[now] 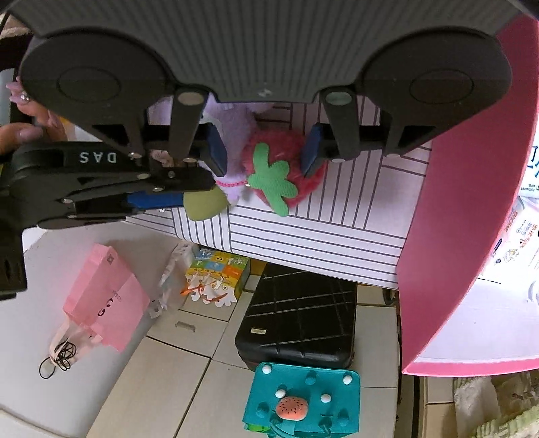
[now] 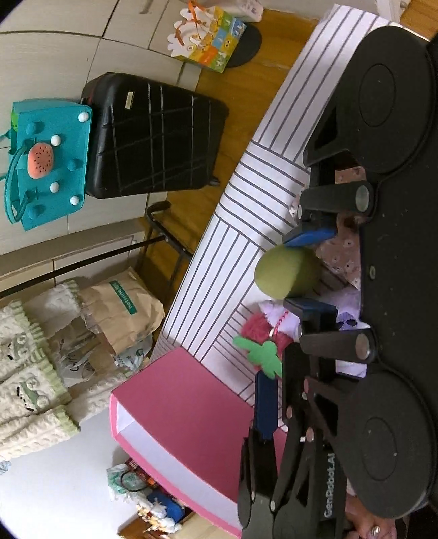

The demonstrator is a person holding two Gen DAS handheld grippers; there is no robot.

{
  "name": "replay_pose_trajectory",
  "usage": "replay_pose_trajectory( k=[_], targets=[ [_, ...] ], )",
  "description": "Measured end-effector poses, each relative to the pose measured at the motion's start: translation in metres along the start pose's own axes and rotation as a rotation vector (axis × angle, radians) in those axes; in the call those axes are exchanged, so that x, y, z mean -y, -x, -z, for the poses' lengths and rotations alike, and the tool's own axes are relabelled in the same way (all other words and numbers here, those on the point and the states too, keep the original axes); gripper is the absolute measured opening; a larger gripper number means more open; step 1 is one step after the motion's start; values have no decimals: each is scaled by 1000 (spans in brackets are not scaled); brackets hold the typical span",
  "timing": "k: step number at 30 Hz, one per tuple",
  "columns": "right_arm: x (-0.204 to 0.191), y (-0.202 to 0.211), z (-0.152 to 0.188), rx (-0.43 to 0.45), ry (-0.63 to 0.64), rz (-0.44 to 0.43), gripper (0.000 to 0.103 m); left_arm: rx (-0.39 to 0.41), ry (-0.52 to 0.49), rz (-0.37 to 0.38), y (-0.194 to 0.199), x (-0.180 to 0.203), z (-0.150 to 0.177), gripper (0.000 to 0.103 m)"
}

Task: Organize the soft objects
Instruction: 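Grasp the red strawberry plush with the left tool while the right tool grasps the green ball, then lift and carry the strawberry plush and green ball over the pink box with both tools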

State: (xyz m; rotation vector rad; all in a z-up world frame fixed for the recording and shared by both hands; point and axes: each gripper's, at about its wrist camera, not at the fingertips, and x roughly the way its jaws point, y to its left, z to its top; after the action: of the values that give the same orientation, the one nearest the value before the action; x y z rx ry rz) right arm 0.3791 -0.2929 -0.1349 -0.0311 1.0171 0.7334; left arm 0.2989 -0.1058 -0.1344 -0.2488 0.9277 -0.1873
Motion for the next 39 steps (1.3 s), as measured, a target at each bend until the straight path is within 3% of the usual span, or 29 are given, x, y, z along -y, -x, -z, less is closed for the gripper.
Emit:
replay_pose_trajectory(
  k=[5, 10, 17, 19, 24, 28, 35, 39],
  targets=[
    [5, 6, 7, 21, -27, 3, 37, 23, -34, -51, 0, 3, 5, 52],
    [8, 9, 11, 36, -38, -7, 37, 11, -47, -51, -5, -1, 2, 57],
    [6, 9, 12, 40, -8, -2, 37, 4, -27, -73, -16, -8, 0, 55],
    [6, 8, 12, 42, -4, 0, 37, 6, -37, -61, -16, -8, 1, 48],
    [4, 9, 13, 42, 11, 5, 36, 30, -71, -35, -13, -3, 3, 42],
    [1, 13, 17, 37, 0, -11, 36, 82, -108, -16, -2, 1, 0, 41],
    [-14, 32, 29, 58, 16, -20, 36, 187, -156, 85, 32, 7, -3, 41],
    [-26, 45, 35, 75, 31, -1, 36, 213, -176, 95, 45, 10, -1, 41]
  ],
)
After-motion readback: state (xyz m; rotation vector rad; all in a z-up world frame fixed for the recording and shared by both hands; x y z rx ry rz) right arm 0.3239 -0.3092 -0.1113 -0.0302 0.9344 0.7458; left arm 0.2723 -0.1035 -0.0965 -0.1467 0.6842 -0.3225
